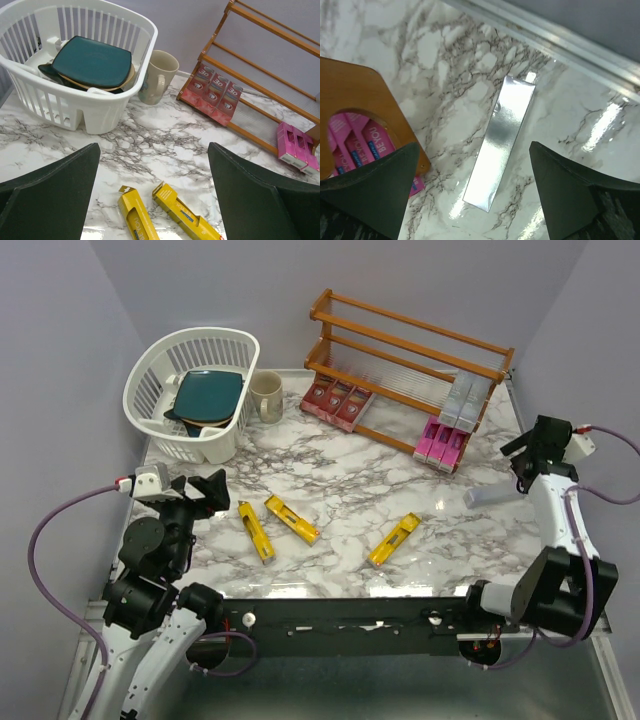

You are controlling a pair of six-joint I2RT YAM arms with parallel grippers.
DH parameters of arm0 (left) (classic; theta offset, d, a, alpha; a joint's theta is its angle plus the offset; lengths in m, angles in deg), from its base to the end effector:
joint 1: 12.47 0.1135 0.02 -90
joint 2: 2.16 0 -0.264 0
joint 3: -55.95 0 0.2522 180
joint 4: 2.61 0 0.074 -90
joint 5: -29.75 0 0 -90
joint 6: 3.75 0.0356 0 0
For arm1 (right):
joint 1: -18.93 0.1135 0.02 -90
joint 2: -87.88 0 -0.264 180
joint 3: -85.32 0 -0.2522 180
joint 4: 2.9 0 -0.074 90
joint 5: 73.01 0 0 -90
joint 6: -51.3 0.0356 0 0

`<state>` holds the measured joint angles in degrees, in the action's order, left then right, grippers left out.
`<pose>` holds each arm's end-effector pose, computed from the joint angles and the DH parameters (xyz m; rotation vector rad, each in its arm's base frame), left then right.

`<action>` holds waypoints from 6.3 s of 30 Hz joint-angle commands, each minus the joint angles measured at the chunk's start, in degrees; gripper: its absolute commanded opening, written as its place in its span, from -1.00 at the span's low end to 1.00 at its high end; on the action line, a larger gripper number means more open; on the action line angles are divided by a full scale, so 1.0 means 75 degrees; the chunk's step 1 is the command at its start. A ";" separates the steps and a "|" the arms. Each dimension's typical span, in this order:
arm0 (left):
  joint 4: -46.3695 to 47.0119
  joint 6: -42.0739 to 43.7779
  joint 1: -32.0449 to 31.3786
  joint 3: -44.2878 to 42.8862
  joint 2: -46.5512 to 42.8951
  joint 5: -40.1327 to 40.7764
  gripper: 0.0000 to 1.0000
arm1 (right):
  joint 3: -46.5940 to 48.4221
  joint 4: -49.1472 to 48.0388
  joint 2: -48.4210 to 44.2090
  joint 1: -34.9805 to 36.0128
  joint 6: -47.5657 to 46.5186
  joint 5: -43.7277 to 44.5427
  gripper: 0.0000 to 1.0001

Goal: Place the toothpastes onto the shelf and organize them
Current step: Pick up the toothpaste from the center of the board.

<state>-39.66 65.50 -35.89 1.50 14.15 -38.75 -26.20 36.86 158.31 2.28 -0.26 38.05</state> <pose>0.0713 -0.0167 0.3454 -0.2609 1.5398 -0.3178 0.2489 -0.0878 0.2823 1.2025 1.9015 -0.2193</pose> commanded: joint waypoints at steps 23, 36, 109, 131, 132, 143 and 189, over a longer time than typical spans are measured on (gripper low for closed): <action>0.0023 0.0189 -0.0287 0.0128 -0.0043 0.0040 0.98 | -0.0710 -0.1275 0.2470 -0.1695 0.0958 -0.3370 -0.09; 0.0187 0.0248 -0.0206 0.0128 0.0191 -0.0861 0.98 | -0.2382 -0.2723 -0.0296 -0.1625 0.0547 -0.6192 -0.38; 1.0230 -0.5318 -0.2186 0.0631 0.7668 -0.6686 0.13 | -0.3030 -1.4741 0.2562 0.5266 0.4368 -1.1773 -0.31; 0.9740 -0.5354 -0.2151 0.0737 0.7118 -0.5644 -0.75 | -0.2901 -1.0397 0.0877 0.5254 0.0952 -1.1095 0.91; 0.9622 -0.5319 -0.2116 0.0726 0.7083 -0.5574 -0.75 | -0.2855 -0.9499 0.0677 0.5254 0.0609 -1.0965 0.93; 0.8753 -0.6196 -0.1472 0.0948 0.6906 -0.4659 -0.75 | -0.3252 -0.6138 -0.2252 0.5254 -0.2533 -0.7920 1.00; 0.8639 -0.8109 -0.0733 0.1042 0.7025 -0.4133 0.41 | -0.3148 -0.5285 -0.2781 0.7586 -0.4528 -0.4087 -0.38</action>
<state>25.13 3.03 -42.49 9.02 69.98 -70.77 -52.78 -6.18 139.40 58.74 -36.15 4.95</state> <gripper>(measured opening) 0.564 0.534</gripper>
